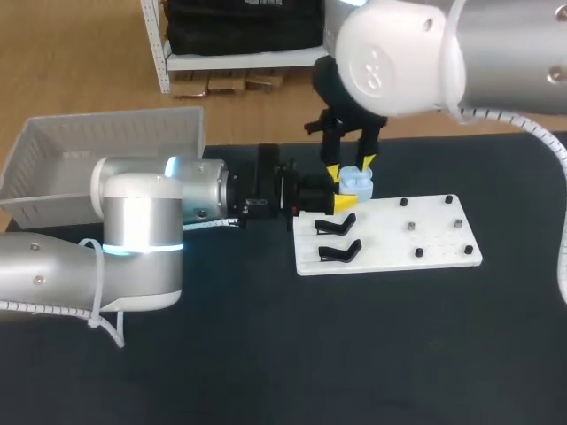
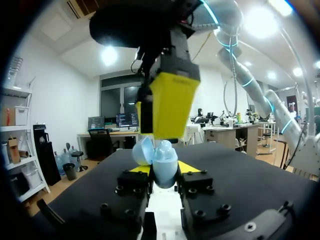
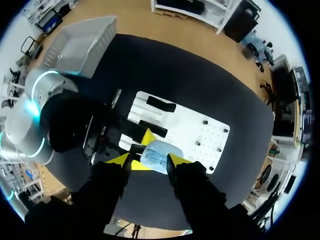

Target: Pick up each earbud case from the left stands, insert the matching earbuds, close the lid, and place the case in the box.

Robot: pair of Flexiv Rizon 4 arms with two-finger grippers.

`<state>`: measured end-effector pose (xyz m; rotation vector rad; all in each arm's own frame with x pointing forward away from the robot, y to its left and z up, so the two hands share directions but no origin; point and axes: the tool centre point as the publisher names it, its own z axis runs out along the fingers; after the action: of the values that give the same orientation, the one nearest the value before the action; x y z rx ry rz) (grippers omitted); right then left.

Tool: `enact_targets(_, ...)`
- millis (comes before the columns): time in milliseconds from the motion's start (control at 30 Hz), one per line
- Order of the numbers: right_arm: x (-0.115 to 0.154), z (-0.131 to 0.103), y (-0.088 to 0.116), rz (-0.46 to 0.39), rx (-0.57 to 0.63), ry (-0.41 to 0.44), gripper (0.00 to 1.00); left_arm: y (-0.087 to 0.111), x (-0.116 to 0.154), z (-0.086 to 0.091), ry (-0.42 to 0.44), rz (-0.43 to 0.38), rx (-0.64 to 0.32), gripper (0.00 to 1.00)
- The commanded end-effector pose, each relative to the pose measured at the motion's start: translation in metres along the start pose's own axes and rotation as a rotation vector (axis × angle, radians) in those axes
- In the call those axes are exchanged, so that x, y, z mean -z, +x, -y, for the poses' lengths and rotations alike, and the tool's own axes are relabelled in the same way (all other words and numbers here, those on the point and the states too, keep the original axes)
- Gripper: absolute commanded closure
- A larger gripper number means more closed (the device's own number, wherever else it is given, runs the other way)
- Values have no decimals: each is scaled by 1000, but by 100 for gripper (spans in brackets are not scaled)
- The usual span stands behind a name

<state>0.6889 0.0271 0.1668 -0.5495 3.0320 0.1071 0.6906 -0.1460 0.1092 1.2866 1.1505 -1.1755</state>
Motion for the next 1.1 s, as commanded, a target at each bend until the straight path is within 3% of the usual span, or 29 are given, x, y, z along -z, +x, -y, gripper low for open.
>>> enact_targets(33,9,21,-7,21,-121,-17,53,1,0,2,-7,2,-4,100)
enact_targets(100,10,33,-15,30,-206,-26,50,1,0,2,-7,2,-4,100)
enact_targets(167,9,44,-22,28,-267,-20,41,1,0,2,-7,2,-4,100)
enact_targets(300,5,61,-31,13,-335,0,42,1,0,2,-7,2,-4,100)
enact_targets(433,-4,72,-34,-4,-365,15,35,1,0,2,-7,2,-4,100)
enact_targets(1100,-27,70,-9,-93,-355,16,31,1,0,2,-7,2,-4,100)
